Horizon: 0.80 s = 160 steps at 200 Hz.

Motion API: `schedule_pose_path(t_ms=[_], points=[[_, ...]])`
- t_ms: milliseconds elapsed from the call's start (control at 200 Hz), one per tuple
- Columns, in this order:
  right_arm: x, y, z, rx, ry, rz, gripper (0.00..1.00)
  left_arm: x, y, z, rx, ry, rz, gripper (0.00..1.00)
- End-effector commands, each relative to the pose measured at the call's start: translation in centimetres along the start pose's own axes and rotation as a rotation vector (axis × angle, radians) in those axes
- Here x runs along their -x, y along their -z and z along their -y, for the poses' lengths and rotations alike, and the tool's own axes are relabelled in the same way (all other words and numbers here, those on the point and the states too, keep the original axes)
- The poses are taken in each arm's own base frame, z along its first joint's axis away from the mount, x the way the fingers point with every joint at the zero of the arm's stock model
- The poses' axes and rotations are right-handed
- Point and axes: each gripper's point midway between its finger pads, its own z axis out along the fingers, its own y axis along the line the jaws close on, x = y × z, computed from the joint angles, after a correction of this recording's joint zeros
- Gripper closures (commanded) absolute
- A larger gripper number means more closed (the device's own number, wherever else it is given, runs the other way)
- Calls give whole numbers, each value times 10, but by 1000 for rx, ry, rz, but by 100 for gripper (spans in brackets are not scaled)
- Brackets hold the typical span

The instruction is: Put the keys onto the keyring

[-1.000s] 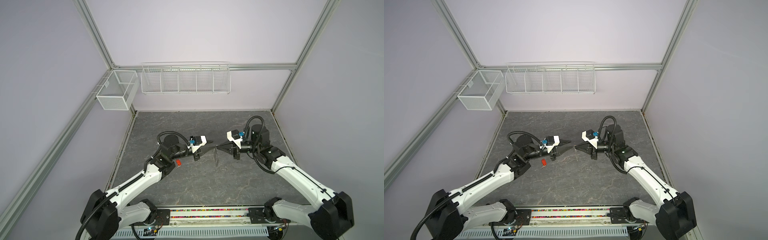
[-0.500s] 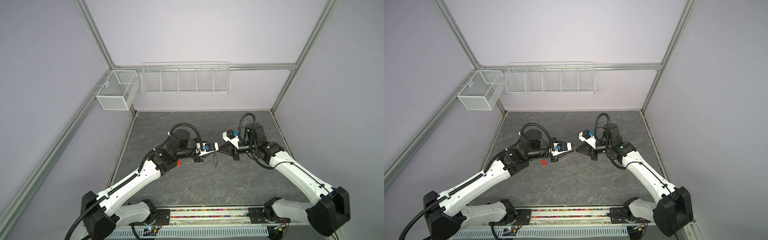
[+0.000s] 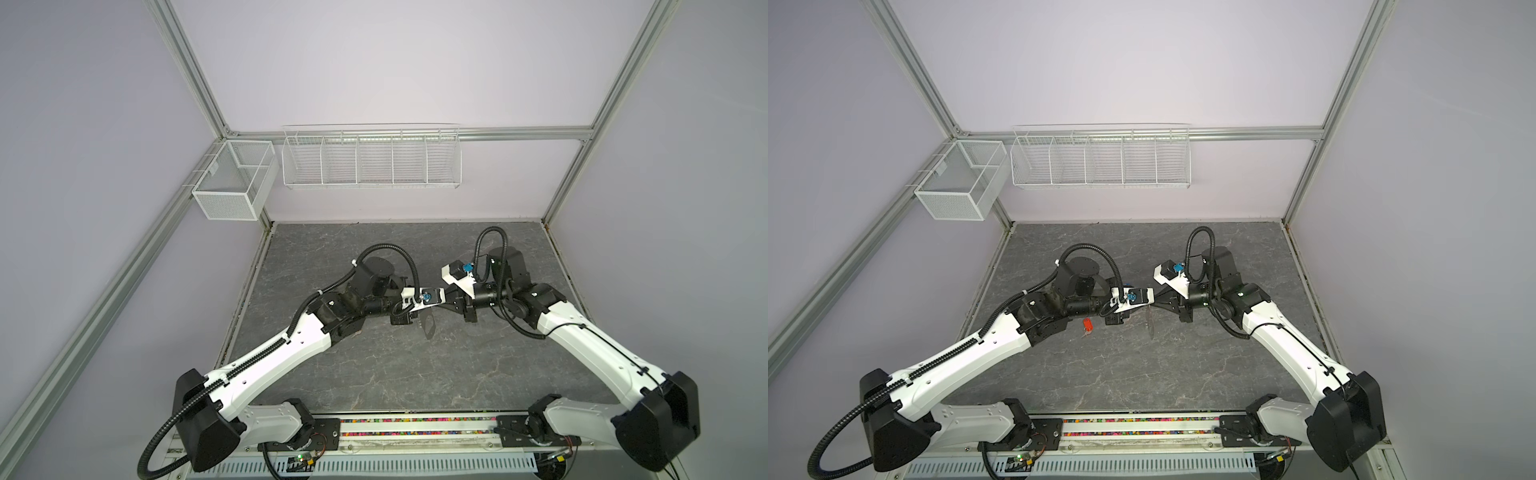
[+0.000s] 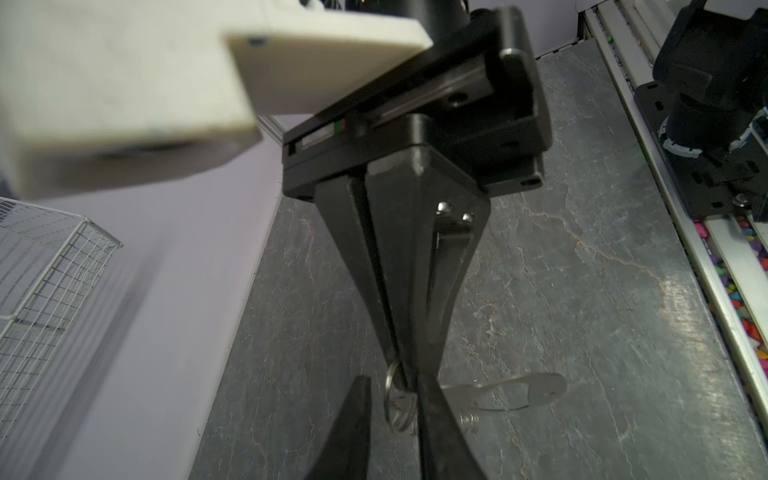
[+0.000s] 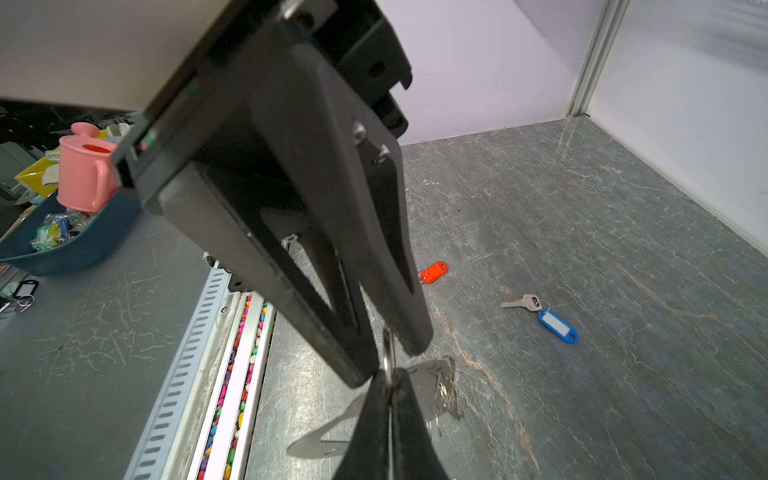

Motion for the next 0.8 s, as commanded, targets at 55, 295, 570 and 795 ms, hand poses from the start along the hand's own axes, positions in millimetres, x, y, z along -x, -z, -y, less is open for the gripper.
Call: schedule_pose_path(t_ms=[55,295,570,795], points=[[11,-1,-4,23,43,21,93,-4,-1,-3,3,-29,-53,85],[8,-5,-4,24,51,7,93,2,-2,-7,13,-12,-37,96],[12,10,2,-86,151,34,76,11,2,-11,45,70,40,100],[24,33,-2,-186,262,98,68,34,21,-22,60,171,286,100]])
